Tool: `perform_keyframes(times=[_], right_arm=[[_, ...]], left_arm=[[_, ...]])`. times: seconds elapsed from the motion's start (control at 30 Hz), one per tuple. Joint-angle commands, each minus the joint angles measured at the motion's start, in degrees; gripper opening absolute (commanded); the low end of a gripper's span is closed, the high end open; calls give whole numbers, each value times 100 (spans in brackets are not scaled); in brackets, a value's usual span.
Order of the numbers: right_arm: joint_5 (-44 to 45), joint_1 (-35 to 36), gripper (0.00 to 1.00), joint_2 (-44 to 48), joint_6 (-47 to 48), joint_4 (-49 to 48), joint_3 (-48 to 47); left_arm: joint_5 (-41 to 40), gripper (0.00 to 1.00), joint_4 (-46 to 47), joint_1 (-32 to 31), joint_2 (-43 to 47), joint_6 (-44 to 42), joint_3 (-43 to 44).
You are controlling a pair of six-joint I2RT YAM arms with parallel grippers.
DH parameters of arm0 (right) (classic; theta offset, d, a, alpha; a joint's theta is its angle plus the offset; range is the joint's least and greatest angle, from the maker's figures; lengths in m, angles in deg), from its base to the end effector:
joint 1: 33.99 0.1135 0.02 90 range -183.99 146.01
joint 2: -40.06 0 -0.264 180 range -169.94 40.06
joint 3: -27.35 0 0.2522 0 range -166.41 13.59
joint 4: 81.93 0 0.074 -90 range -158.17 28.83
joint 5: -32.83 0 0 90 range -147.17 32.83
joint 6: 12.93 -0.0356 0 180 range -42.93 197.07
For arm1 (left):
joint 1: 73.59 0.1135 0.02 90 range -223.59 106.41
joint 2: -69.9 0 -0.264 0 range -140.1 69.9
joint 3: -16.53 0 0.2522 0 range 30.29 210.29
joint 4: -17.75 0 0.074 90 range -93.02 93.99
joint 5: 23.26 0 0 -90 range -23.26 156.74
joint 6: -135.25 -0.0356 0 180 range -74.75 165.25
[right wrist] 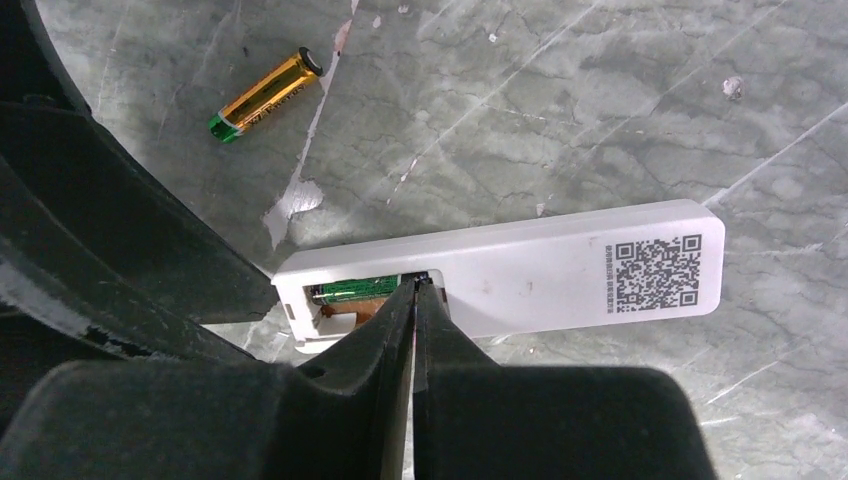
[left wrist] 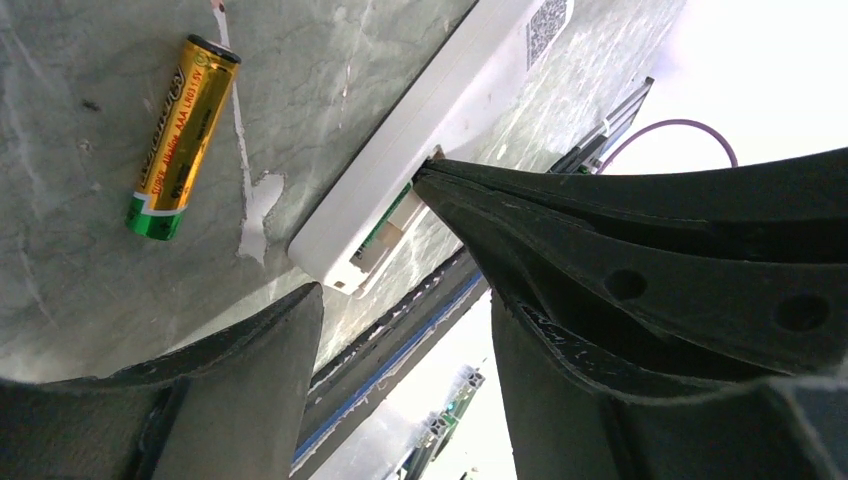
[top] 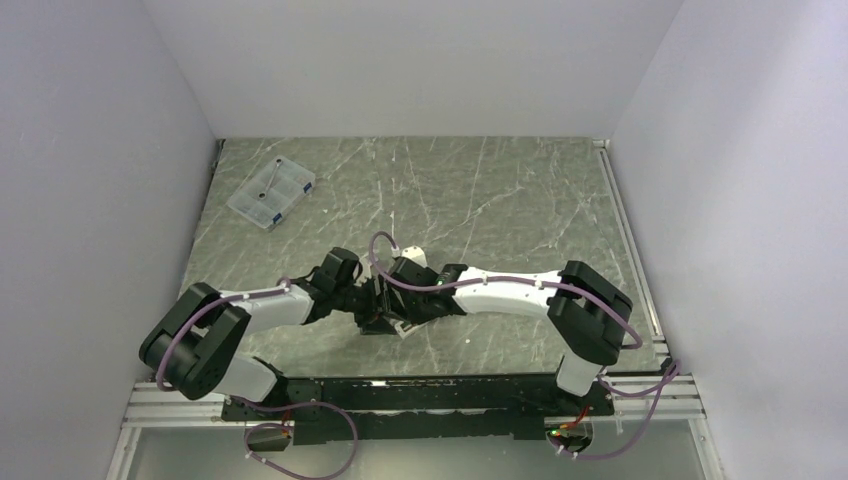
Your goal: Load the batteries into the remote control
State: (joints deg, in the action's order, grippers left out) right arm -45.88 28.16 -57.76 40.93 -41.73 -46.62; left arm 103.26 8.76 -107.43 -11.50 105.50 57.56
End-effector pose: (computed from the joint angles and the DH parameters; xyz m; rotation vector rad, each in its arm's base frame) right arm 0.1623 0.2923 0.1751 -0.5444 2.6289 0.2942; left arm 0.1871 -0.1510 0.1333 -0.3044 2.7847 -1.3788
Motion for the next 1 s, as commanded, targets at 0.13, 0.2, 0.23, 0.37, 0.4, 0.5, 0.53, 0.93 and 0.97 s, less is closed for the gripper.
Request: perform_keyframes(times=[0.13, 0.2, 0.23, 0.37, 0.4, 0.5, 0.53, 0.93, 0.97], right_arm=[[291, 65, 9, 405, -254, 282, -244], [363, 69, 10, 591, -297, 260, -195], [391, 69, 10, 698, -322, 245, -153], [470, 69, 11, 1064, -413, 231, 32], [476, 69, 12, 1123, -430, 237, 68], [505, 65, 12, 1275, -483, 235, 234], [509, 68, 12, 1329, -508, 222, 315], [539, 30, 12, 1962, -792, 98, 1229], [510, 15, 12, 1990, -790, 66, 1286]], left_arm=[[-164, 68, -302, -26, 405, -270, 189], [-197, 68, -420, -26, 486, -312, 221], [-242, 68, -463, -26, 538, -349, 260], [-430, 69, -1009, -26, 714, -545, 468], [-479, 69, -1123, -26, 729, -594, 518], [-603, 70, -1298, -26, 708, -732, 678], [-650, 70, -1356, -26, 689, -782, 737], [-947, 66, -1642, -26, -102, -1362, 1516], [-963, 66, -1635, -26, -170, -1391, 1552]])
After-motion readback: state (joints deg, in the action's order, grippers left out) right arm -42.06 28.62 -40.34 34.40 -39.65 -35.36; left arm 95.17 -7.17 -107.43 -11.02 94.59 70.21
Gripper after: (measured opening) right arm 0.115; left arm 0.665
